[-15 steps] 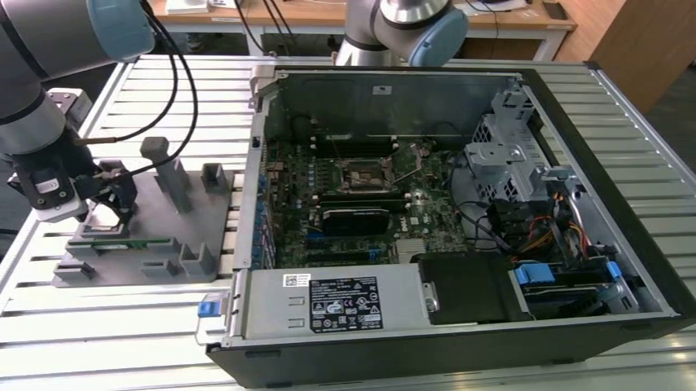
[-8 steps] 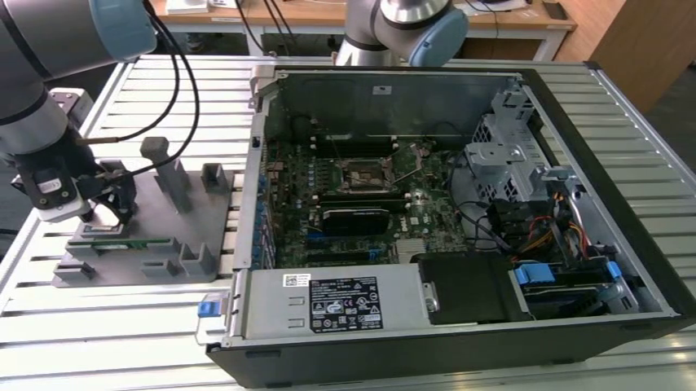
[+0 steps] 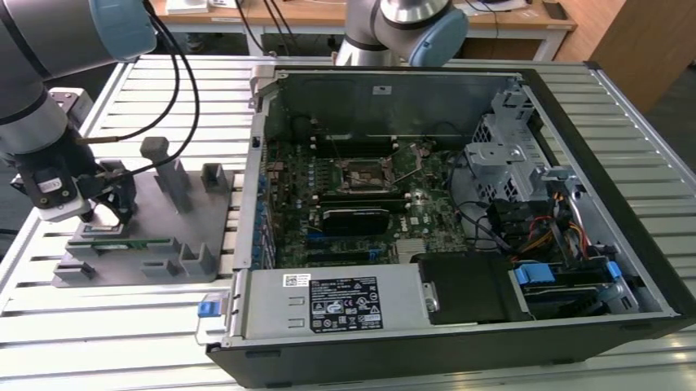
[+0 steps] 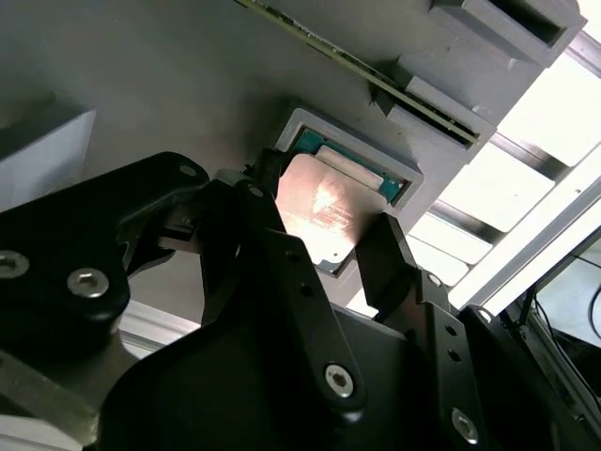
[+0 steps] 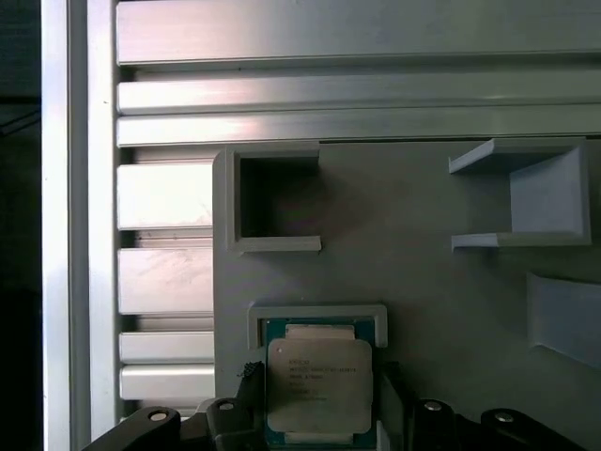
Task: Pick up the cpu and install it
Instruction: 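Pick up the cpu and move it towards the insertion slot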
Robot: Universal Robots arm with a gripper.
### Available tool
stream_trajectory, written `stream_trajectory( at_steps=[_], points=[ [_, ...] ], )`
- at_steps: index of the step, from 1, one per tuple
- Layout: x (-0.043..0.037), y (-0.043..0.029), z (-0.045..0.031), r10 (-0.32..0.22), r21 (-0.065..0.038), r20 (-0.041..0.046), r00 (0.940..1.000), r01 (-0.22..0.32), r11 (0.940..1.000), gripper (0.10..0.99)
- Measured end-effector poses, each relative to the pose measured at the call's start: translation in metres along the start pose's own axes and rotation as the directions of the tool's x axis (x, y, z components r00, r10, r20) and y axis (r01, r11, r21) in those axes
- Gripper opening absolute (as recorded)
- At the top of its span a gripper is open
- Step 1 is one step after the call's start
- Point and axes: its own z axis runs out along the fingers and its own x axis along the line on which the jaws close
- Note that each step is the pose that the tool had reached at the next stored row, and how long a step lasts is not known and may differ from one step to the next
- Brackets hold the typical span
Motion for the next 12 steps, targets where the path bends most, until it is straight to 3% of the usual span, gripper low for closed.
stream_trajectory(
  at_steps=[12],
  points=[
    [0.0018,0.0000,0.0000,-0.004,0.000,0.0064,1.0000,0.004,1.0000,0.600]
  ],
)
